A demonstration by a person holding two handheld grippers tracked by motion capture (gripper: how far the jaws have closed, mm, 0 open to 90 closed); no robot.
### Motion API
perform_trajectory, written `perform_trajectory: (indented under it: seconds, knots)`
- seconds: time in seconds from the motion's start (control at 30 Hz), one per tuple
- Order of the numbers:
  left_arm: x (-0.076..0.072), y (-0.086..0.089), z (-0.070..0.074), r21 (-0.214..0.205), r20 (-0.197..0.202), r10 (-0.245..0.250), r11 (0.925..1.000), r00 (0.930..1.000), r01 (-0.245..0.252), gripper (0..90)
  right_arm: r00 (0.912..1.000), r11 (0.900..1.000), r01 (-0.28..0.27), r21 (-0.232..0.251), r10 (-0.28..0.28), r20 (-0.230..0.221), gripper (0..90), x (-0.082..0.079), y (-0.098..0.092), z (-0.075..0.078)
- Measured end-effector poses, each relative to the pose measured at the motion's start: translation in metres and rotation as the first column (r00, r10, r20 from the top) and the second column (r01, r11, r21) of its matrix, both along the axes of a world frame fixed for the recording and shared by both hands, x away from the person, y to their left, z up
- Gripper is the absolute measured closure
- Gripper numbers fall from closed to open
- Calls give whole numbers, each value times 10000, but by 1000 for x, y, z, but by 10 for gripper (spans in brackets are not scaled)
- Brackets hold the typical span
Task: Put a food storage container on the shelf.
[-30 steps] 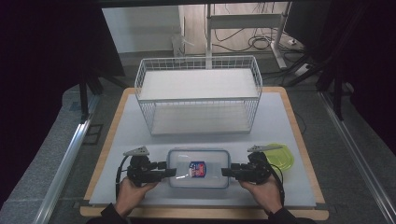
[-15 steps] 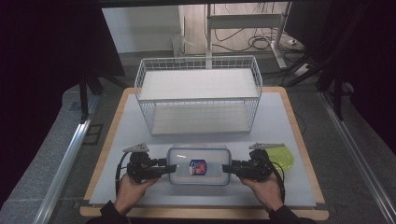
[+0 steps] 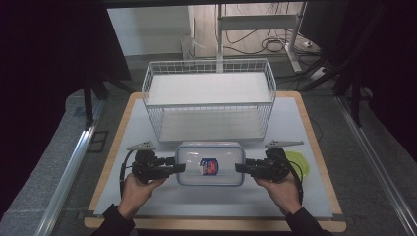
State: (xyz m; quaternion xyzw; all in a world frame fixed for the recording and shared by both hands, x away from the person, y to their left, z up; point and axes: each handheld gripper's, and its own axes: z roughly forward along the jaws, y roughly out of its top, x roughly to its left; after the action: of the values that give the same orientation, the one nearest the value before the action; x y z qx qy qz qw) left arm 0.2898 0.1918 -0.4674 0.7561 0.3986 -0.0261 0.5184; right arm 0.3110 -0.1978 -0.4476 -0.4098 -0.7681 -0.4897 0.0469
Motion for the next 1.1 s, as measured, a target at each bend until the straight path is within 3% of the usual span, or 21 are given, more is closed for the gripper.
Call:
perform_trajectory:
  seconds: [1.1]
  knots:
    - [48, 7, 81, -432, 618, 294, 9987, 9977, -268, 495, 9975, 9996, 54, 294, -75, 705, 528, 49, 5, 81]
